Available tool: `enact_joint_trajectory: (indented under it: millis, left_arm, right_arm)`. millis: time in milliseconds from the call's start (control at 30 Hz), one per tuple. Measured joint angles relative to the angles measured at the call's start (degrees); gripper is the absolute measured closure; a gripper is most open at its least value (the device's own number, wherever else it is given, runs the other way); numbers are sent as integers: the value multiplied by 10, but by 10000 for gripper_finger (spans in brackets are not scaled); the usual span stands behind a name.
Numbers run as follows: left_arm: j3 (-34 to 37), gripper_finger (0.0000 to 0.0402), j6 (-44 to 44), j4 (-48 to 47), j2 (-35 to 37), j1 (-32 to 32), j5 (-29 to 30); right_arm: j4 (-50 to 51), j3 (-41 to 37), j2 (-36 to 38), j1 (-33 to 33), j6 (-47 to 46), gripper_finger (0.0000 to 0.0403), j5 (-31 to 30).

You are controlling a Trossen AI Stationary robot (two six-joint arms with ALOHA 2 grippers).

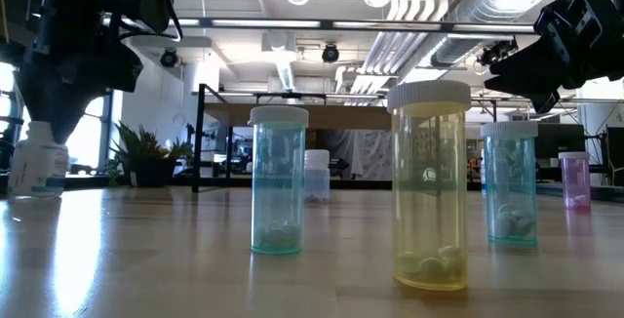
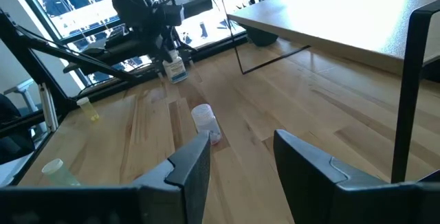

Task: Pick and place medicine bottles onto shelf by color
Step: Put the left white pill bottle on the shelf

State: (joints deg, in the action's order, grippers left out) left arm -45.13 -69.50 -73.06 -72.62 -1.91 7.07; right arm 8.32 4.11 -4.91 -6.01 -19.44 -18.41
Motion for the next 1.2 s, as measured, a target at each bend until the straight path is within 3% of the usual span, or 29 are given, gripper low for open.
enact_joint_trajectory:
  millis: [333,600,800,967,1200]
  left_arm:
    - [-145,231,173,0,5,-7,71]
    - [-278,231,338,0,6,-69,107]
    - [-364,231,469,8,4,-136,150]
    - [-412,231,564,56,0,-208,152]
    - [-482,231,637,73,-46,-312,153]
  right_arm:
    - [0,0,0,0,0,251,0]
    - [0,0,0,0,0,251,0]
    - [0,0,0,0,0,251,0]
    - [0,0,0,0,0,251,0]
    - [0,0,0,0,0,251,0]
